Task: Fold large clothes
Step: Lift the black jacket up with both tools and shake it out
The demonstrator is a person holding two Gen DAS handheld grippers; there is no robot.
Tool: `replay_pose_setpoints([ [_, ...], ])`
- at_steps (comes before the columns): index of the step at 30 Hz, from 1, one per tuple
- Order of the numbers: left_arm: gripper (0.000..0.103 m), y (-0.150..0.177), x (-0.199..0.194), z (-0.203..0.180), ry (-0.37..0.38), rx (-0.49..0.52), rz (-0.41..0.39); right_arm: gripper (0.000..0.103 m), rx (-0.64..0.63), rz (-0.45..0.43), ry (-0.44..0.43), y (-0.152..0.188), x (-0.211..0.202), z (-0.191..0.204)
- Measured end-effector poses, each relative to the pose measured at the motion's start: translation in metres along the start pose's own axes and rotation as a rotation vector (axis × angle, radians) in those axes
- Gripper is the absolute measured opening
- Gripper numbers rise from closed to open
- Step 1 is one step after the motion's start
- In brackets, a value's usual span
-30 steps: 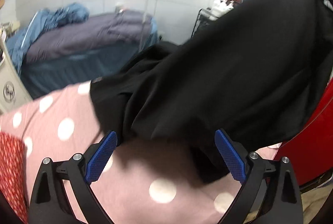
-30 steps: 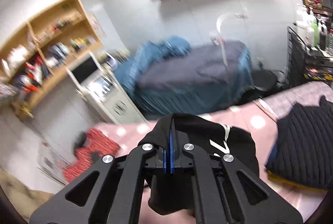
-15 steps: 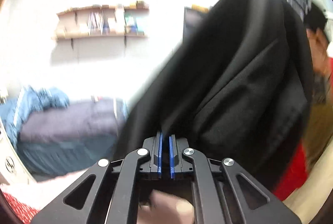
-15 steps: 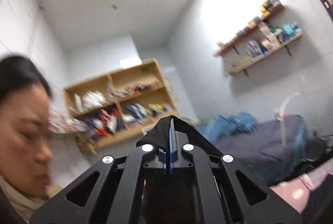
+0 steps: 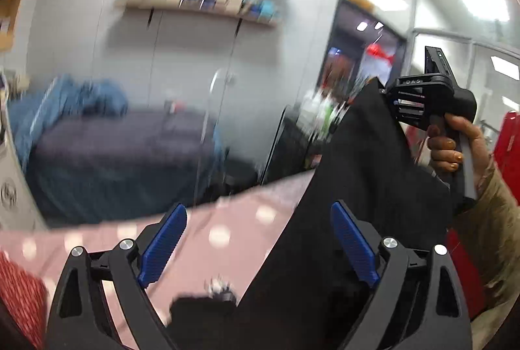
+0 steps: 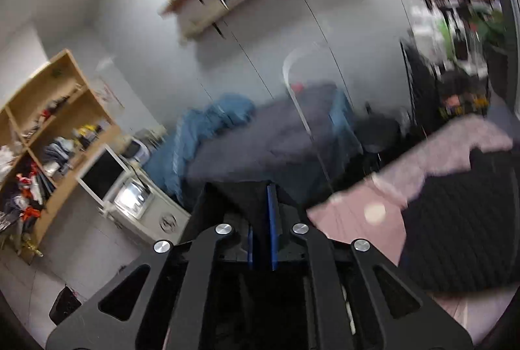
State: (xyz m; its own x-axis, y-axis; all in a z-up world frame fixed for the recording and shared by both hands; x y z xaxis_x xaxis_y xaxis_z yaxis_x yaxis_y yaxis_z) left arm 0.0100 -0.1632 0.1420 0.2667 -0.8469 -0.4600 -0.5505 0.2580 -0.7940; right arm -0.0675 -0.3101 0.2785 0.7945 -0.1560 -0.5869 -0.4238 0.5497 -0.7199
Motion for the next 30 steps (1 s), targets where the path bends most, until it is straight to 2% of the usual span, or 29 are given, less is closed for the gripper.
replay_pose_setpoints([
  [1,0.089,0.022,0.021,0.020,-0.028,-0.014,0.076,0.018,0.021,0.094,0.027,0.027,0.029,-0.014],
  [2,0.089,0.042,0.034,0.036,-0.041,-0.029,0.139,0.031,0.049,0.157,0.073,0.054,0.049,-0.028],
  [3,0.089,0.075,0.051,0.053,-0.064,-0.036,0.223,0.043,0.067,0.188,0.098,0.077,0.062,-0.037],
  [4,0.089,0.098,0.063,0.067,-0.094,-0.035,0.285,0.067,0.076,0.214,0.124,0.099,0.073,-0.046],
  [5,0.089,0.114,0.073,0.079,-0.112,-0.037,0.334,0.073,0.095,0.236,0.151,0.117,0.075,-0.054],
  [7,0.089,0.157,0.090,0.101,-0.130,-0.033,0.445,0.073,0.150,0.265,0.182,0.146,0.071,-0.068],
  [10,0.090,0.204,0.092,0.123,-0.164,-0.009,0.545,0.073,0.137,0.336,0.254,0.184,0.067,-0.086],
  [12,0.090,0.211,0.100,0.140,-0.238,-0.006,0.588,0.073,0.115,0.385,0.273,0.199,0.064,-0.089],
  [16,0.090,0.229,0.133,0.163,-0.277,-0.118,0.675,0.074,0.071,0.448,0.262,0.222,0.078,-0.081],
  [18,0.090,0.236,0.153,0.169,-0.254,-0.184,0.725,0.076,0.072,0.488,0.221,0.241,0.093,-0.071],
  [21,0.090,0.241,0.164,0.152,-0.184,-0.236,0.803,0.076,0.054,0.605,0.166,0.284,0.137,-0.049],
  [24,0.088,0.254,0.179,0.154,-0.199,-0.243,0.837,0.076,-0.018,0.730,0.193,0.324,0.174,-0.035],
  [25,0.085,0.254,0.179,0.154,-0.198,-0.255,0.840,0.076,-0.057,0.753,0.223,0.334,0.181,-0.035],
  [27,0.069,0.254,0.181,0.154,-0.182,-0.289,0.844,0.076,-0.137,0.789,0.282,0.354,0.194,-0.037],
  [28,0.053,0.255,0.180,0.153,-0.172,-0.297,0.851,0.072,-0.140,0.806,0.281,0.360,0.197,-0.038],
  [29,0.037,0.256,0.179,0.152,-0.172,-0.290,0.857,0.057,-0.140,0.819,0.278,0.365,0.198,-0.039],
  [30,0.031,0.257,0.178,0.151,-0.180,-0.265,0.862,0.048,-0.144,0.822,0.280,0.367,0.197,-0.040],
])
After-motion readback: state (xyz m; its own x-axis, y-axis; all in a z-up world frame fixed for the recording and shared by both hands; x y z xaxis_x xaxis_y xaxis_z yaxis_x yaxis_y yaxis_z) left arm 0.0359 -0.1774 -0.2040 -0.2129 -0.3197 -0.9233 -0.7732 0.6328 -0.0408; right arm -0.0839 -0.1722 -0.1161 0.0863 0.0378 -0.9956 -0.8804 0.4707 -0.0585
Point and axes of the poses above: each gripper's, at about its wrist camera, not at the fingertips, and x roughly the way its jaws point, z to its left, y to its underside, the point moved 8 cm from there along x, roughly the way its jaws point, and after that the axes turned 12 degrees about -x, right-handed, at the moved point
